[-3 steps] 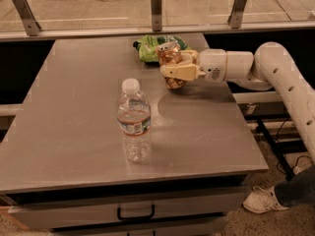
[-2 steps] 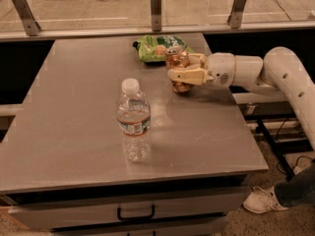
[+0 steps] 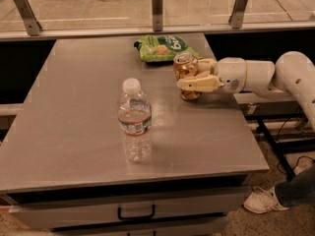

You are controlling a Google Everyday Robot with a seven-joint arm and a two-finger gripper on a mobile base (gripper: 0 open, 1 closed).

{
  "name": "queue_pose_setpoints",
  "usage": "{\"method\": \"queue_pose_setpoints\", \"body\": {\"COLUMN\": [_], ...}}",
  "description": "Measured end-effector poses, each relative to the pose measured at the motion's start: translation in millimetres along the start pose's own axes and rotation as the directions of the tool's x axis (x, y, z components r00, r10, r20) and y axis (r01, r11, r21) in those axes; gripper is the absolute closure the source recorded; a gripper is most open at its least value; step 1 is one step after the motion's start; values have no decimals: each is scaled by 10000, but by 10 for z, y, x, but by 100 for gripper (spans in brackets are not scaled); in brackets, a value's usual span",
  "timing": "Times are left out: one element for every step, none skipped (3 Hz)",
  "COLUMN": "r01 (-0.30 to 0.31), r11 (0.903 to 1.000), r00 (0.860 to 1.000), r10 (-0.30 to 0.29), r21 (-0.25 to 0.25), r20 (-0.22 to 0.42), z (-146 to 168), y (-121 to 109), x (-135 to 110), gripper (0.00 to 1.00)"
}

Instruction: Place orange can upright

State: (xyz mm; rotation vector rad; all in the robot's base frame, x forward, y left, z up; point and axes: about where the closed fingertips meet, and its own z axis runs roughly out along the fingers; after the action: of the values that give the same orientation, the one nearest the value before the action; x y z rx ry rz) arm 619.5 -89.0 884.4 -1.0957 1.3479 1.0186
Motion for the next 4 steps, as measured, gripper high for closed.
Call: {"method": "queue_pose_setpoints", "body": {"r01": [81,211,711,1699], "r11": [9997,9968,9874,9619], "r00": [10000,9987,9890,9583], "r10": [-81,-175,-514,-1106], "r21": [229,767,1414,2142], "r20": [-30,-474,-1384,-2634], "z": [-120,-290,-538,-883], "y": [55,98,54,-38], "x": [51,31,-239,-796], "gripper": [0,0,0,0]}}
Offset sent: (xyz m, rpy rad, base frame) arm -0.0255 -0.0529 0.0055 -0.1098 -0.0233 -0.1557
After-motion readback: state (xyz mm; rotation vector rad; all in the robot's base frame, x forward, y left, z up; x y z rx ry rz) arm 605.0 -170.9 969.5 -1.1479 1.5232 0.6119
